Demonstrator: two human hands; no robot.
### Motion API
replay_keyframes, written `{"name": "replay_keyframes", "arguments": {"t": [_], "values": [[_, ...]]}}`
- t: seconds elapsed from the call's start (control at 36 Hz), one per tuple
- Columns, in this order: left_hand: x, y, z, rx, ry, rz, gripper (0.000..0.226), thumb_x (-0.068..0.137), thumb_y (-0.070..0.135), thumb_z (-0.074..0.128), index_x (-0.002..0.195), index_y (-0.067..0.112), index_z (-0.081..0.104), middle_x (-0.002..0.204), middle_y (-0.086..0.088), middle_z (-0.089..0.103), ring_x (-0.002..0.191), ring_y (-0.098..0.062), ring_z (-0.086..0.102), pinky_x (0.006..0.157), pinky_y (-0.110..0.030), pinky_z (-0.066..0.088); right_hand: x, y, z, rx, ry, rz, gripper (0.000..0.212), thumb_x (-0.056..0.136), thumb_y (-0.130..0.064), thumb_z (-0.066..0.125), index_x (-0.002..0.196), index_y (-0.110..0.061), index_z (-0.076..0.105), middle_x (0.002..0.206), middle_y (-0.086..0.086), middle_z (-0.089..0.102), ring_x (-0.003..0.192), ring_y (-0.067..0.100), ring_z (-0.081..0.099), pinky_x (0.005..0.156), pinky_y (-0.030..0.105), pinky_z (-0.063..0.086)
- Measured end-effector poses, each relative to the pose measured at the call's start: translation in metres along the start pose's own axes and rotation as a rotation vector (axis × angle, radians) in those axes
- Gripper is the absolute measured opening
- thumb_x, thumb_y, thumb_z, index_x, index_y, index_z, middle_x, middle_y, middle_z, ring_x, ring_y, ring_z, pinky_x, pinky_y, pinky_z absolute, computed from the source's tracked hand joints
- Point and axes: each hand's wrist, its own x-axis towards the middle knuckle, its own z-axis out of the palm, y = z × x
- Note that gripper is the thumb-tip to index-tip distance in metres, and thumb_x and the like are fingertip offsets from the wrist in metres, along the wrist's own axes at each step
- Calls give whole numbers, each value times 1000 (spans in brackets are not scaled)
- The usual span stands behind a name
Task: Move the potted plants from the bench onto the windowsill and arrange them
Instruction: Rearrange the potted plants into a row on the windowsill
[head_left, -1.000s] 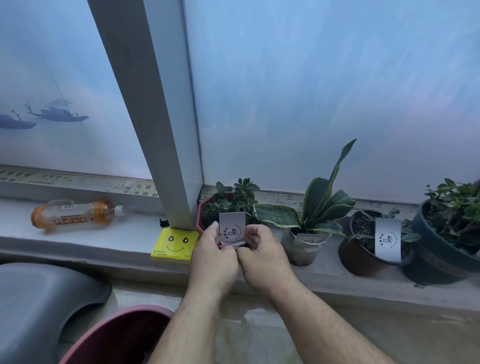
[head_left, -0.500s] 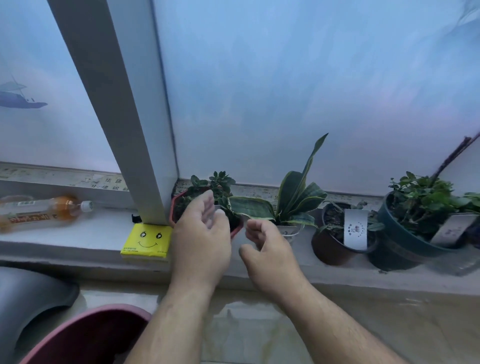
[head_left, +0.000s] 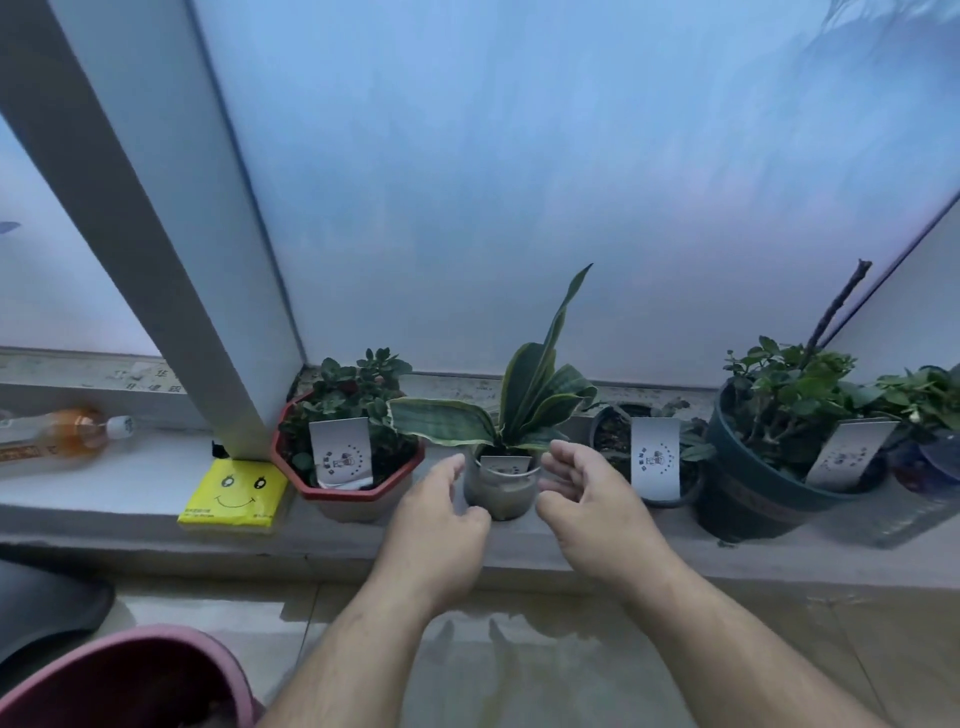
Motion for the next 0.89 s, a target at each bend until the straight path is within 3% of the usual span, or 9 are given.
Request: {"name": "replay_keyframes", "arguments": {"t": [0.17, 0.28, 0.33, 0.44, 0.53, 0.58, 0.67, 0.78, 0.89], "values": [[6, 10, 15, 31, 28, -23, 68, 91, 9, 52, 154, 24, 33, 156, 1, 40, 144, -11, 36, 116, -31, 34, 8, 1, -2, -48, -58, -14, 73, 91, -10, 59, 158, -20, 32, 155, -2, 47, 128, 9, 56, 110, 28, 43], [8, 14, 24, 10, 22, -32, 70, 89, 9, 51, 153, 30, 33, 156, 4, 40, 135, -7, 41, 106, -27, 38, 9, 5, -6, -95, -94, -3, 75, 89, -14, 59, 158, -21, 30, 154, -3, 47, 129, 7, 54, 113, 30, 43], [8, 14, 27, 11, 23, -35, 71, 88, 10, 51, 153, 31, 33, 156, 3, 39, 139, -9, 38, 111, -32, 38, 11, 5, -7, -105, -104, 2, 76, 88, -16, 59, 158, -21, 30, 152, -3, 49, 130, 8, 54, 114, 33, 42], [10, 16, 32, 41, 32, -34, 72, 88, 10, 52, 154, 30, 33, 157, 1, 39, 143, -11, 35, 114, -38, 38, 15, 9, -9, -110, -111, 9, 73, 88, -17, 58, 156, -22, 34, 129, -10, 55, 125, 9, 56, 112, 33, 45], [10, 16, 35, 53, 32, -45, 72, 89, 11, 53, 154, 31, 31, 157, -1, 38, 144, -13, 35, 113, -40, 39, 17, 11, -10, -99, -128, 14, 69, 90, -15, 58, 155, -23, 36, 111, -15, 51, 116, 8, 59, 100, 25, 48], [10, 15, 36, 62, 25, -48, 72, 89, 11, 53, 154, 31, 31, 157, -3, 38, 143, -15, 36, 112, -42, 40, 18, 12, -9, -84, -141, 20, 69, 90, -14, 57, 155, -24, 35, 117, -12, 53, 117, 9, 58, 90, 19, 47], [9, 16, 37, 74, 20, -44, 71, 89, 9, 53, 154, 30, 32, 158, -2, 38, 144, -13, 35, 114, -41, 38, 18, 13, -8, -61, -143, 17, 68, 90, -12, 58, 154, -22, 37, 132, -6, 54, 122, 9, 57, 94, 20, 47], [7, 16, 34, 98, -3, -38, 71, 90, 8, 51, 155, 29, 31, 159, 1, 36, 146, -12, 32, 116, -33, 33, 16, 13, -6, -50, -122, 12, 65, 89, -9, 59, 151, -19, 41, 122, -13, 51, 119, 6, 59, 107, 24, 45], [4, 17, 31, 108, -47, -23, 73, 91, 9, 51, 157, 29, 26, 161, 2, 31, 147, -11, 28, 119, -32, 30, 15, 13, -6, -37, -114, 12, 64, 89, -9, 58, 151, -20, 42, 125, -13, 53, 117, 3, 58, 96, 17, 44]]}}
